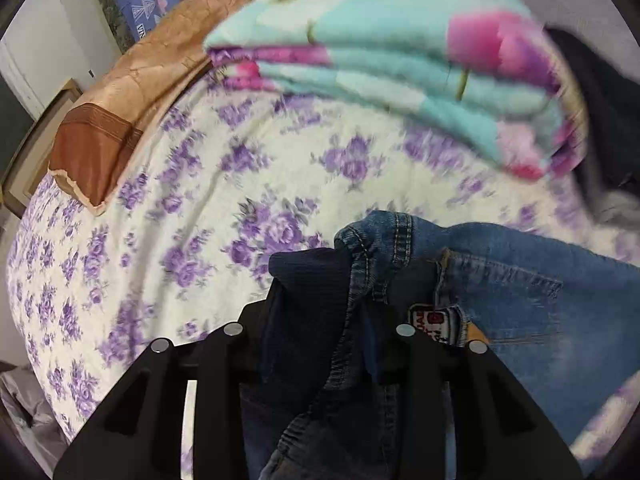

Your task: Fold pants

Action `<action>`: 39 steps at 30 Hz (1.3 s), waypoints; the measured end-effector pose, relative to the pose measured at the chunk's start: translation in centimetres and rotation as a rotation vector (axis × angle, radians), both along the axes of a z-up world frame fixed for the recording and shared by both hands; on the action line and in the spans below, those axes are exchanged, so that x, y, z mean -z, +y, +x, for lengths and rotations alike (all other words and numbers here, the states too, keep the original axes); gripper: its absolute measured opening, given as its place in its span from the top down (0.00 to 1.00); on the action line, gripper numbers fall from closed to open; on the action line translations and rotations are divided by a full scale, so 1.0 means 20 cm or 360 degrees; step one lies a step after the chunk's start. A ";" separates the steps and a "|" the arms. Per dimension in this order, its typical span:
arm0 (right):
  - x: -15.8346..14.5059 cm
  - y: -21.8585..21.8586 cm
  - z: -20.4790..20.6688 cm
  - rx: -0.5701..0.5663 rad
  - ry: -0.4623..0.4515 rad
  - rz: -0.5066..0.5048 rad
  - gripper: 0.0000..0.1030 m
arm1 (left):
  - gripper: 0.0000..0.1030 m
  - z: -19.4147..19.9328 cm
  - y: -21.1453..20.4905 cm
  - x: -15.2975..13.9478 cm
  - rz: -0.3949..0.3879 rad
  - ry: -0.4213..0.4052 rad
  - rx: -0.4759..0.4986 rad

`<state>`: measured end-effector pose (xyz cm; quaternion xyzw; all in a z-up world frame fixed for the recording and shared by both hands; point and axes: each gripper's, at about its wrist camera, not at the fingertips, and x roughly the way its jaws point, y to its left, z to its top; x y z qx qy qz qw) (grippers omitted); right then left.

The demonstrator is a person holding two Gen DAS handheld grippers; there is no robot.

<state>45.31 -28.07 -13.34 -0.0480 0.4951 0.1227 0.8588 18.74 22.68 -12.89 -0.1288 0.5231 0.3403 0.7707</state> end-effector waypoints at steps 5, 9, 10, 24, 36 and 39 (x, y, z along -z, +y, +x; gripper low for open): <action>-0.03 -0.01 0.00 0.0223 -0.0150 -0.0332 0.19 | 0.47 -0.01 0.07 0.00 -0.0075 0.0009 -0.0191; -0.19 -0.14 -0.16 0.0311 -0.0224 -0.0278 0.18 | 0.20 -0.15 0.00 -0.26 0.0201 -0.0077 -0.0202; -0.23 -0.16 -0.23 0.0264 -0.0204 -0.0167 0.18 | 0.15 -0.19 -0.02 -0.30 0.0184 -0.0116 -0.0198; -0.40 0.23 -0.97 -0.0238 -0.0025 0.0236 0.05 | 0.05 -0.31 -0.86 -0.31 -0.0278 -0.0173 0.0294; -0.54 0.25 -1.17 -0.0328 0.0071 0.0393 0.05 | 0.05 -0.45 -1.01 -0.34 -0.0329 -0.0195 0.0344; -0.58 0.23 -1.19 -0.0325 0.0038 0.0401 0.04 | 0.05 -0.46 -1.02 -0.35 -0.0353 -0.0206 0.0344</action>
